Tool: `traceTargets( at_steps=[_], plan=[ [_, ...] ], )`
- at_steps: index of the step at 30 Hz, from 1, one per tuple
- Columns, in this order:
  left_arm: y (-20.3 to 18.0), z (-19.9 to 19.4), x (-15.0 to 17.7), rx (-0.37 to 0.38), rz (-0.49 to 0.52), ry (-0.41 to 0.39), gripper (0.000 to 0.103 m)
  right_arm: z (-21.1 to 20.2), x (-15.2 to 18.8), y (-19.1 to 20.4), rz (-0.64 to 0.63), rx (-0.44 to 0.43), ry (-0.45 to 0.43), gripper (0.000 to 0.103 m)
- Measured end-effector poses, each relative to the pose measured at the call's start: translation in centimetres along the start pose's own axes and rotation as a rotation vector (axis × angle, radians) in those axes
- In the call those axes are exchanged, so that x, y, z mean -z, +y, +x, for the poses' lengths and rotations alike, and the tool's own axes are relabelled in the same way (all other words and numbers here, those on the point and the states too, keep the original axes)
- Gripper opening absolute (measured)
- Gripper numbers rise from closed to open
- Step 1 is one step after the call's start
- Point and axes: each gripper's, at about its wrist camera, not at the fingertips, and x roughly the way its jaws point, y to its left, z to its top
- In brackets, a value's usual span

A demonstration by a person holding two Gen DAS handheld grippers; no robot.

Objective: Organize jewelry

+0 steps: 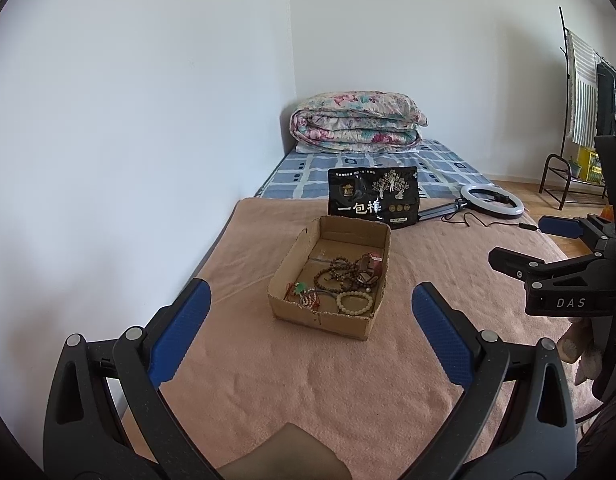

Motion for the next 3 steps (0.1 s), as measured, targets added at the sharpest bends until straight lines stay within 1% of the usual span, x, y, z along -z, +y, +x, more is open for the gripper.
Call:
traceTargets(
  at_steps=[3],
  plan=[
    [0.01, -0.14, 0.04, -0.011, 0.004, -0.010, 0.102, 0.00, 0.09, -0.03, 0.004, 0.000, 0.002, 0.103]
  ],
)
